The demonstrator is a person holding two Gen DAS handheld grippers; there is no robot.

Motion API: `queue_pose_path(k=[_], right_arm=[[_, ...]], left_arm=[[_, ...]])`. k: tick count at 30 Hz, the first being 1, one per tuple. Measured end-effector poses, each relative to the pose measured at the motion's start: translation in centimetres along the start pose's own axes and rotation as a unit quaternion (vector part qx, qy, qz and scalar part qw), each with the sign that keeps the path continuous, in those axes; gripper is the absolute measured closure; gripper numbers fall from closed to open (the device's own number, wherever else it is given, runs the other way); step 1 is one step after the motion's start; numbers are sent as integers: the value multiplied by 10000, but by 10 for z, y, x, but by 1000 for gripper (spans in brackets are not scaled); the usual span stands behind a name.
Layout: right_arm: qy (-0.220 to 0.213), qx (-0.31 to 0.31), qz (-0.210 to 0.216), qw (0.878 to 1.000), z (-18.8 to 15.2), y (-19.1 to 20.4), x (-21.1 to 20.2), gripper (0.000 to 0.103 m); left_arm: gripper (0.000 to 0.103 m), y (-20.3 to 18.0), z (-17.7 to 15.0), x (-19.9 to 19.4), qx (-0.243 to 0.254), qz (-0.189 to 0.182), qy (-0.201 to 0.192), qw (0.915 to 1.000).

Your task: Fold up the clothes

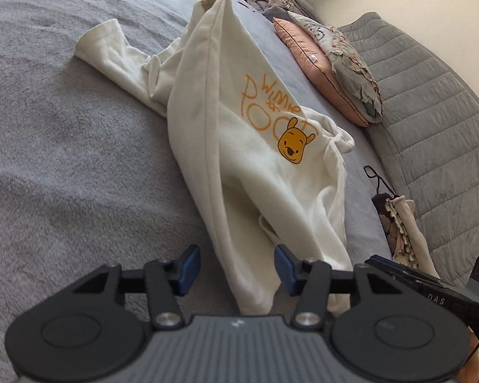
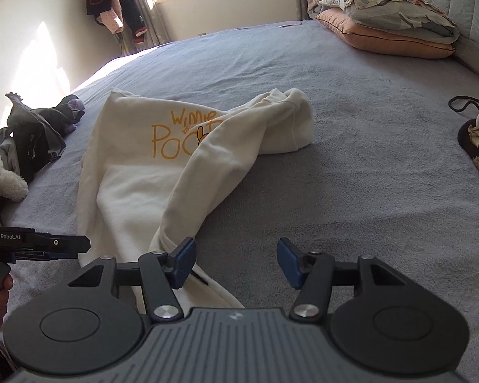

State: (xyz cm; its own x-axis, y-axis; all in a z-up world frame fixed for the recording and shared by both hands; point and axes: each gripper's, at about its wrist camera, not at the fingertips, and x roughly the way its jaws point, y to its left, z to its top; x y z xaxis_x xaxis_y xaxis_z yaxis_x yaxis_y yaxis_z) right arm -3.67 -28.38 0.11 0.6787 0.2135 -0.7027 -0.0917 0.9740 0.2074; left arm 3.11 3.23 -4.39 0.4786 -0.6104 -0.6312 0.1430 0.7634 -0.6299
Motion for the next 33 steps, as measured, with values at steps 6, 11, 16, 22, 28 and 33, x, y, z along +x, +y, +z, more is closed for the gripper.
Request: queue_pose_path(k=[6, 11, 16, 22, 28, 33], right_arm=[[327, -254, -19, 9991, -17, 0, 15, 50], [414, -259, 123, 9987, -21, 3, 24, 59], [471, -283, 136, 9984, -17, 7, 23, 98], [46, -107, -70, 9999, -9, -6, -8, 98], [-138, 353, -481, 9981, -6, -31, -35, 99], [-162, 552, -742, 9956, -6, -48, -46, 99]], left_arm=[[89, 3, -4, 7, 59, -155, 199, 9997], [98, 1, -4, 3, 204, -199, 189, 9994], [98, 0, -3, -16, 364, -217, 143, 9990], [99, 10, 1, -50, 324, -400, 138, 9986], [99, 32, 6, -82, 198, -635, 126, 9977], [99, 51, 4, -102, 19, -893, 190, 9958]])
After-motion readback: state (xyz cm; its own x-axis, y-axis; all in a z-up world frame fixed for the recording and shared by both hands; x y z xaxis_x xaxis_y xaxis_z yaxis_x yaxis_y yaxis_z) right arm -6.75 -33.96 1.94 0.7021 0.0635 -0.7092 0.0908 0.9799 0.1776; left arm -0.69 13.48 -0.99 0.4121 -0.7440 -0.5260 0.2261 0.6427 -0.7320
